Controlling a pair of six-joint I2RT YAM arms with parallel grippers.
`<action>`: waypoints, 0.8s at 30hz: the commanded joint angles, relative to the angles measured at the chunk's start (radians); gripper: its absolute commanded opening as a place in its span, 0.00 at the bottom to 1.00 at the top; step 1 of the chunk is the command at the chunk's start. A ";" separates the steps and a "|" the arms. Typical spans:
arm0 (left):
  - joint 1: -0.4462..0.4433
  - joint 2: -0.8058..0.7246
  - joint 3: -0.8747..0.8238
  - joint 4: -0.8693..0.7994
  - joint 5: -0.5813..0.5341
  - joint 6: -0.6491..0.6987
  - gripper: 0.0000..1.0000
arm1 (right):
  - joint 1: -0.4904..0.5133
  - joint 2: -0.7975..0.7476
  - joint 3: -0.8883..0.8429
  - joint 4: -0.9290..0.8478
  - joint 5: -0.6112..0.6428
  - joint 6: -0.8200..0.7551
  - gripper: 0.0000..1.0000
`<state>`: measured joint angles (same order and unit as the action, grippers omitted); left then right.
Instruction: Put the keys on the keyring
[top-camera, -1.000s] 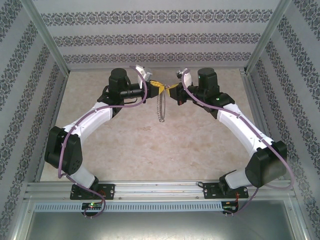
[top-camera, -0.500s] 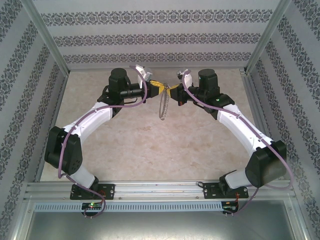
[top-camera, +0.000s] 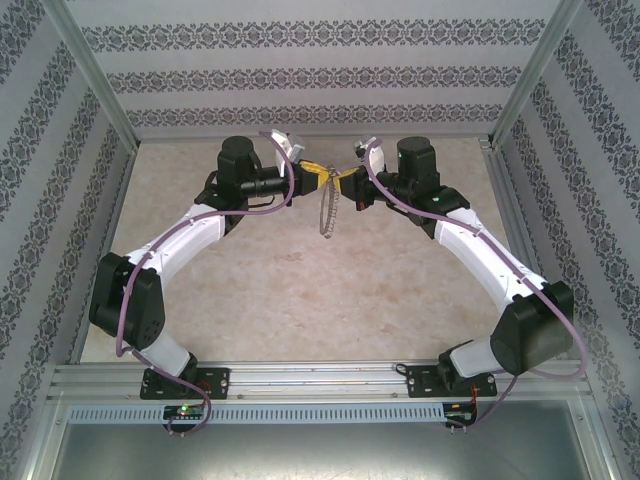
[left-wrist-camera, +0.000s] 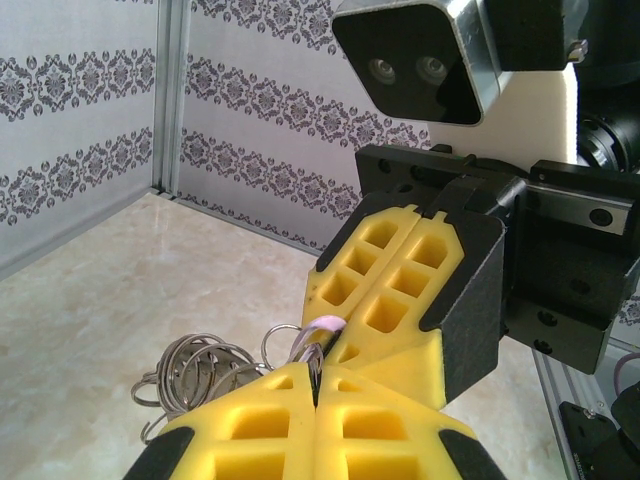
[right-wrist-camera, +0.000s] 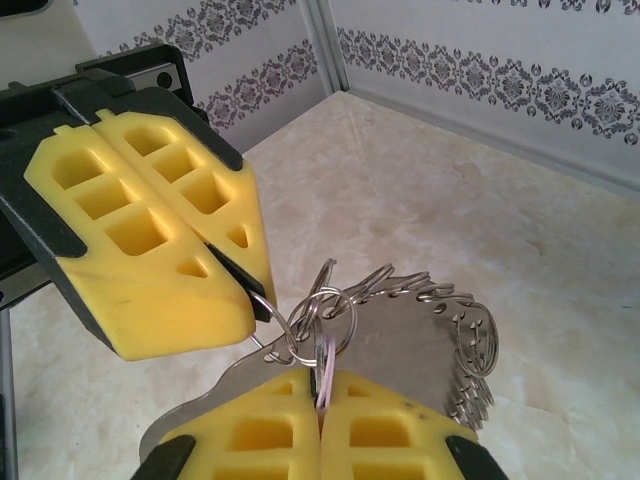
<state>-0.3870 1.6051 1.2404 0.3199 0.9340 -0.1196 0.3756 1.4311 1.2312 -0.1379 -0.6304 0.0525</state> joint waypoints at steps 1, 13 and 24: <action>-0.017 -0.028 0.039 0.011 0.020 0.006 0.00 | 0.003 -0.013 -0.004 0.021 -0.011 0.004 0.00; -0.018 -0.032 0.035 0.012 0.016 0.006 0.00 | 0.013 -0.009 -0.027 0.032 -0.015 0.010 0.00; -0.020 -0.032 0.037 0.013 0.017 0.005 0.00 | 0.015 -0.020 -0.039 0.040 -0.008 0.012 0.00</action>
<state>-0.3874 1.6051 1.2404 0.3195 0.9337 -0.1196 0.3824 1.4311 1.2011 -0.1226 -0.6304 0.0536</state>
